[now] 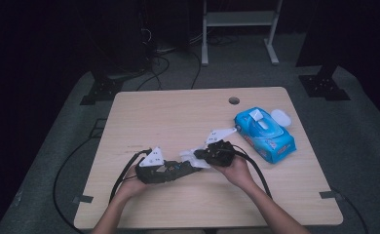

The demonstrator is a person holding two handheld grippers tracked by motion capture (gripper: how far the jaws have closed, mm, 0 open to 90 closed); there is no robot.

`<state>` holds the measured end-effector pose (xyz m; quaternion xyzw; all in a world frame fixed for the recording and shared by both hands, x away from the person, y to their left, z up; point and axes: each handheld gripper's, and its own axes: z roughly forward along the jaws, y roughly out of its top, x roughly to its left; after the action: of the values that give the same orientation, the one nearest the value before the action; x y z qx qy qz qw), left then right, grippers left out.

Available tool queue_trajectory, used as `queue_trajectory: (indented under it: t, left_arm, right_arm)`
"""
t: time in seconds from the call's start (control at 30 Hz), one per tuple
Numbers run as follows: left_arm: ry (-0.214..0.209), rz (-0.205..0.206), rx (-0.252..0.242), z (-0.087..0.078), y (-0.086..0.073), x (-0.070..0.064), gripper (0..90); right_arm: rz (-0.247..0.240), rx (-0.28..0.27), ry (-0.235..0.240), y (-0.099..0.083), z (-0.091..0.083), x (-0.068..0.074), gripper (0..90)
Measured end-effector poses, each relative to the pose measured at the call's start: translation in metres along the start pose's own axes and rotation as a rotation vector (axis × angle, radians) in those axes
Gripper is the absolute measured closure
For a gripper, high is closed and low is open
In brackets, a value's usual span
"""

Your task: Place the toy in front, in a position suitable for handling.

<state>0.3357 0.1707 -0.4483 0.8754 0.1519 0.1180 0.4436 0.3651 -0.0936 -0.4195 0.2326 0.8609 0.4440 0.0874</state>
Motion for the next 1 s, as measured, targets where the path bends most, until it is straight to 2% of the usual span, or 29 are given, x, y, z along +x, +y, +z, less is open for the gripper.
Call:
queue_trajectory:
  t: [0.07,0.2,0.3,0.37,0.43,0.53,0.6,0.77,0.8,0.87,1.0]
  left_arm:
    - [-0.003,-0.007,-0.001,0.001,0.001,0.000,65.0]
    - [-0.007,-0.009,0.019,0.002,0.003,0.002,63.6]
    - [-0.001,-0.030,0.046,0.007,0.006,0.005,55.1]
    - [-0.001,-0.029,0.054,0.011,0.008,0.006,52.6]
    - [0.000,-0.034,0.087,0.017,0.011,0.008,48.0]
    - [-0.027,-0.011,0.115,0.022,0.014,0.008,52.7]
    - [-0.017,0.011,0.119,0.023,0.014,0.006,56.9]
    - [-0.006,0.003,0.123,0.021,0.014,0.006,57.3]
    - [-0.002,0.010,0.128,0.019,0.013,0.006,57.4]
    - [-0.001,0.010,0.130,0.018,0.012,0.006,57.4]
    - [-0.011,-0.006,0.135,0.018,0.013,0.008,57.1]
  right_arm:
    - [-0.005,-0.011,0.027,0.000,0.003,0.005,87.0]
    - [-0.010,-0.013,0.034,0.000,0.007,0.009,87.0]
    - [-0.012,-0.015,0.035,-0.001,0.007,0.009,87.0]
    - [-0.011,-0.020,0.036,0.000,0.007,0.011,87.0]
    - [-0.012,-0.023,0.040,0.000,0.008,0.011,87.0]
    - [-0.015,-0.026,0.046,-0.001,0.007,0.010,87.0]
    - [-0.016,-0.031,0.039,-0.003,0.005,0.009,87.0]
    - [0.002,-0.036,0.014,-0.009,-0.003,0.002,87.0]
    - [0.028,-0.032,0.005,-0.013,-0.008,-0.003,87.0]
    - [0.033,-0.031,-0.003,-0.015,-0.009,-0.005,87.0]
    - [0.041,-0.046,0.015,-0.014,-0.006,-0.002,87.0]
